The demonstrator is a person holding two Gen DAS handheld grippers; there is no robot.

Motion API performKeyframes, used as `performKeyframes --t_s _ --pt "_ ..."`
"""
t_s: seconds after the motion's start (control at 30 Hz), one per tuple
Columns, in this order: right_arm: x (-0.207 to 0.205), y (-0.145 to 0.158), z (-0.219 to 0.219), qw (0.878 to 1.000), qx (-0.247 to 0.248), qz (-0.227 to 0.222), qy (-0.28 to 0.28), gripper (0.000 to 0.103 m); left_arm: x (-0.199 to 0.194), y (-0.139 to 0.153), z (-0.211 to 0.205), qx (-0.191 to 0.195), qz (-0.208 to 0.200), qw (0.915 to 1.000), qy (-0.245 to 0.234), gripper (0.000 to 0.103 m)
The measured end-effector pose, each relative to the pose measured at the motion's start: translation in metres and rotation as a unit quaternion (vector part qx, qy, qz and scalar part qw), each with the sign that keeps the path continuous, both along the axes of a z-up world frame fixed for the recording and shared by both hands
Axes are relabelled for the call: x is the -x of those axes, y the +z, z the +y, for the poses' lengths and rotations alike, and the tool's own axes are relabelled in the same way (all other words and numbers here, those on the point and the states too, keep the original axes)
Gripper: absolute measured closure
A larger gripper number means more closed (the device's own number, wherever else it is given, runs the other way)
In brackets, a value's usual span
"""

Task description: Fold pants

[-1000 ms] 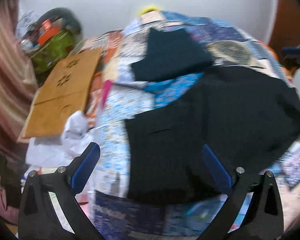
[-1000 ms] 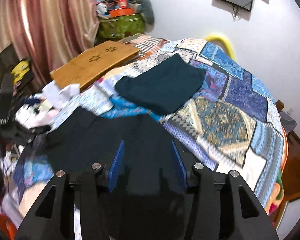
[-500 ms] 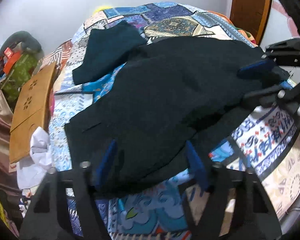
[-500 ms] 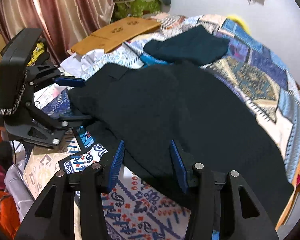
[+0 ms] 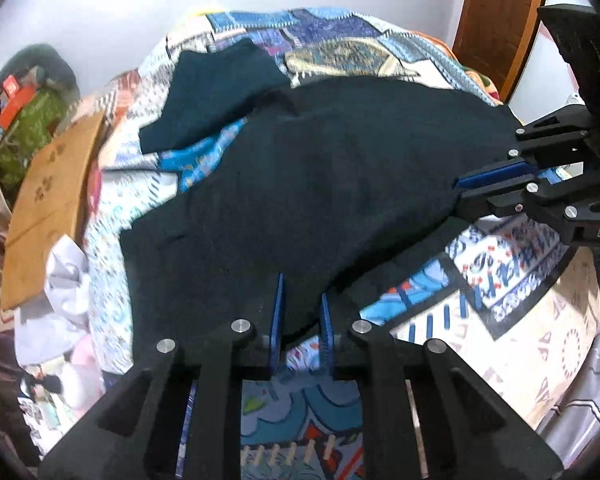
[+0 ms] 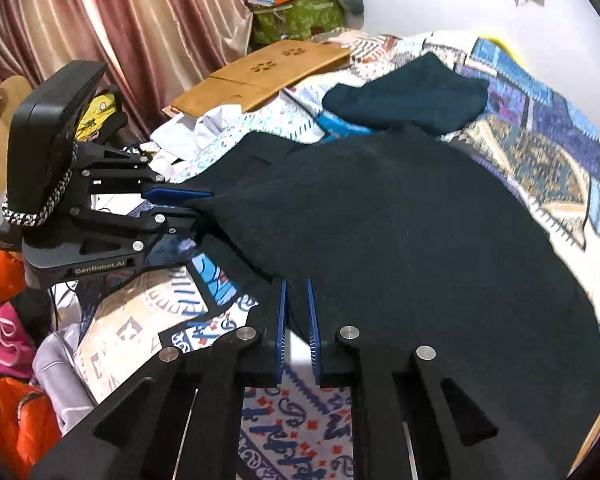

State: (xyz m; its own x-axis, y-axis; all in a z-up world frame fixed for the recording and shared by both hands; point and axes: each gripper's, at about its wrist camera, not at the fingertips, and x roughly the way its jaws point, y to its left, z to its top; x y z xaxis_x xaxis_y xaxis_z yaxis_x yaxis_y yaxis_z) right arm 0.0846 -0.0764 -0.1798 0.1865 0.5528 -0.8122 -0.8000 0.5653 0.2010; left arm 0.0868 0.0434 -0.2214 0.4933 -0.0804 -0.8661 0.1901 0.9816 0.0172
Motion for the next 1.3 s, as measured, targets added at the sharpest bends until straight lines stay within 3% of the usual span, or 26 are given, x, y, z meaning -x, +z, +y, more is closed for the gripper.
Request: performKeyframes --t_s 0.13,0.2,0.27,0.3,0.43,0.57,0.73,1.03,1.13,1.3 --pt "-0.003 0.002 -0.008 0.999 -0.022 0.026 -0.022 0.089 0.005 -0.002 -0.003 -0.005 -0.002 0.9999 0.009 0.083" --pt "-0.003 0.009 -0.016 0.999 -0.030 0.028 -0.026 0.082 0.004 0.000 -0.001 -0.006 0.008 0.9998 0.018 0.076" --pt "-0.004 0.018 -0.031 0.998 -0.037 0.009 -0.045 0.072 0.004 0.004 0.004 0.003 0.018 0.9992 0.036 0.056" --pt "-0.005 0.023 -0.041 0.997 -0.043 0.000 -0.058 0.067 0.004 0.008 0.008 0.016 0.019 0.9988 0.042 0.053" --pt "-0.018 0.036 -0.094 0.989 -0.068 -0.013 -0.129 0.066 0.006 0.030 0.017 0.042 0.000 0.9973 0.060 0.051" --pt "-0.037 0.036 -0.161 0.973 -0.067 -0.024 -0.219 0.066 -0.001 0.054 0.023 0.032 -0.040 0.9956 0.079 0.035" --pt "-0.061 0.021 -0.239 0.944 -0.036 -0.028 -0.327 0.066 -0.033 0.051 0.029 0.012 -0.034 0.9940 0.103 0.034" --pt "-0.114 -0.011 -0.325 0.905 0.007 -0.009 -0.425 0.066 -0.091 0.000 0.027 0.045 0.051 0.9869 0.146 0.034" --pt "-0.131 -0.024 -0.339 0.899 0.006 0.007 -0.438 0.066 -0.099 -0.013 0.025 0.049 0.068 0.9850 0.151 0.034" --pt "-0.157 -0.046 -0.339 0.901 0.018 0.025 -0.434 0.066 -0.101 -0.017 0.021 0.035 0.061 0.9858 0.152 0.030"
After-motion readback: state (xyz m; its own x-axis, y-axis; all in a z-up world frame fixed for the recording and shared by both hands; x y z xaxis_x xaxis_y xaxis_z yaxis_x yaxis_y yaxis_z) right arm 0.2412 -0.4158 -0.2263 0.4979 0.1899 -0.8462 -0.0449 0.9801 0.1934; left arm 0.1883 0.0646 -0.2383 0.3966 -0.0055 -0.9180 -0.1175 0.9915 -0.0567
